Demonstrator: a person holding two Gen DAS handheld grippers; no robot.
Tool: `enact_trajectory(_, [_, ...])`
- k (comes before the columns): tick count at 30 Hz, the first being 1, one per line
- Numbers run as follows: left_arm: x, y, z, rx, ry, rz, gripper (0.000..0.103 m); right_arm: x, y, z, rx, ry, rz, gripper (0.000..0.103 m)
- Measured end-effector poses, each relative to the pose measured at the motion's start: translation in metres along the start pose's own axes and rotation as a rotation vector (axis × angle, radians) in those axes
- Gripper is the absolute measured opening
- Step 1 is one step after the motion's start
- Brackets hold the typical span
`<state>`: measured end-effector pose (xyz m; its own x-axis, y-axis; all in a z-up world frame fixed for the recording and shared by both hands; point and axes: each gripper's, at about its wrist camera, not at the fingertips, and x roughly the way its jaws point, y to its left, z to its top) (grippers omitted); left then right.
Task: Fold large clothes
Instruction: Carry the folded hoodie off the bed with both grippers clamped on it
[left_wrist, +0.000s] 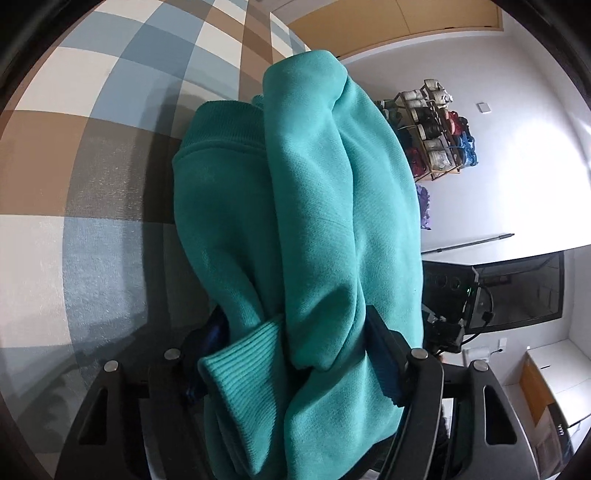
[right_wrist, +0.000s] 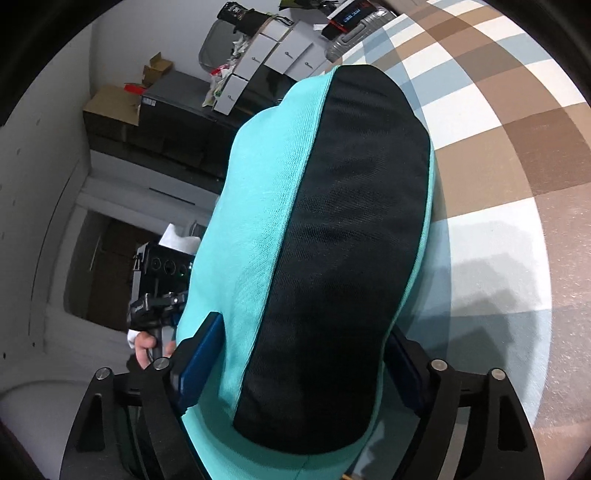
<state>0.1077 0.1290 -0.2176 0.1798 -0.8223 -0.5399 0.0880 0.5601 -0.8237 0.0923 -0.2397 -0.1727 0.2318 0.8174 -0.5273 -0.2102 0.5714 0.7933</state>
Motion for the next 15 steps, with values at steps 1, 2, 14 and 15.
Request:
enact_trajectory(1, [-0.001,-0.004,0.001,0.009,0.000,0.003,0.065,-0.003,0.004,-0.002,-0.005,-0.019,-0.002,0.079])
enact_trajectory(2, [-0.002,-0.007,0.000,0.013,-0.005,0.005,0.065,-0.009,0.008,-0.007,-0.009,-0.042,0.002,0.077])
enact_trajectory(14, [-0.015,-0.044,-0.018,0.087,-0.040,-0.052,0.054,-0.040,0.037,-0.046,-0.033,-0.164,0.133,0.065])
enact_trajectory(15, [-0.014,-0.043,-0.019,0.077,-0.042,-0.056,0.054,-0.040,0.033,-0.046,-0.016,-0.162,0.133,0.064])
